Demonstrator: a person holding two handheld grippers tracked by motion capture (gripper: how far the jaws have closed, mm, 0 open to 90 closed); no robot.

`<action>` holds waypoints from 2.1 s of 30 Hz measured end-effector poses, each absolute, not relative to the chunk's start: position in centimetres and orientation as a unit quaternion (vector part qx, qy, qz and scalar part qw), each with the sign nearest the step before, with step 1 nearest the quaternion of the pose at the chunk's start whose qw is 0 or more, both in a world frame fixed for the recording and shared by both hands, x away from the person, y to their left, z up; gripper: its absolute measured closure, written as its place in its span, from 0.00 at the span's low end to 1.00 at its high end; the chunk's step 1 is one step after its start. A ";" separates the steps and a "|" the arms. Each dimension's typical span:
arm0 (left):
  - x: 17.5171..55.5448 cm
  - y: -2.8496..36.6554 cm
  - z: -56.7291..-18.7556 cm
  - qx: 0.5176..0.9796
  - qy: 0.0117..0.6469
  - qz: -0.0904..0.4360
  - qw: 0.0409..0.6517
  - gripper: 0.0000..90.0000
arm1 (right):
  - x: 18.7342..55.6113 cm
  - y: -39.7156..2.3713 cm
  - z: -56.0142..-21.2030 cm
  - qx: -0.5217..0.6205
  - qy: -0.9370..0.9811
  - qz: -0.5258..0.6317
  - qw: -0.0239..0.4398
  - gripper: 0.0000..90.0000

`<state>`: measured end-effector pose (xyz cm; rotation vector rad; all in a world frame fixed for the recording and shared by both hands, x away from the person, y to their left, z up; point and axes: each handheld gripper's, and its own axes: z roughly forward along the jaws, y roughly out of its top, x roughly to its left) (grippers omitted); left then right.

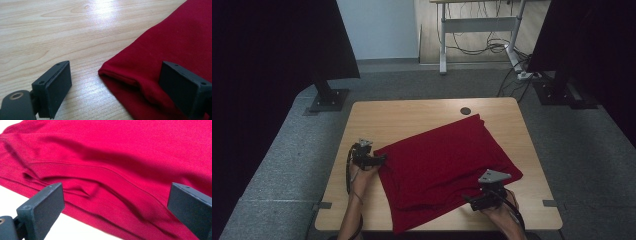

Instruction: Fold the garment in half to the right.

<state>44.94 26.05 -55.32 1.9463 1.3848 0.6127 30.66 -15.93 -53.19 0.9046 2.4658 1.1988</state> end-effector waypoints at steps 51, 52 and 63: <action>44.4 25.6 -55.2 0.743 0.522 0.237 0.345 0.25 | 27.3 0.0 -55.2 0.085 0.921 0.377 0.046 0.33; 44.4 25.6 -55.2 0.743 0.522 0.237 0.345 0.31 | 27.3 0.0 -55.2 0.085 0.921 0.377 0.046 0.33; 43.7 24.4 -55.2 0.757 0.489 0.217 0.374 0.90 | 28.0 -0.8 -55.3 0.149 0.902 0.394 0.090 0.88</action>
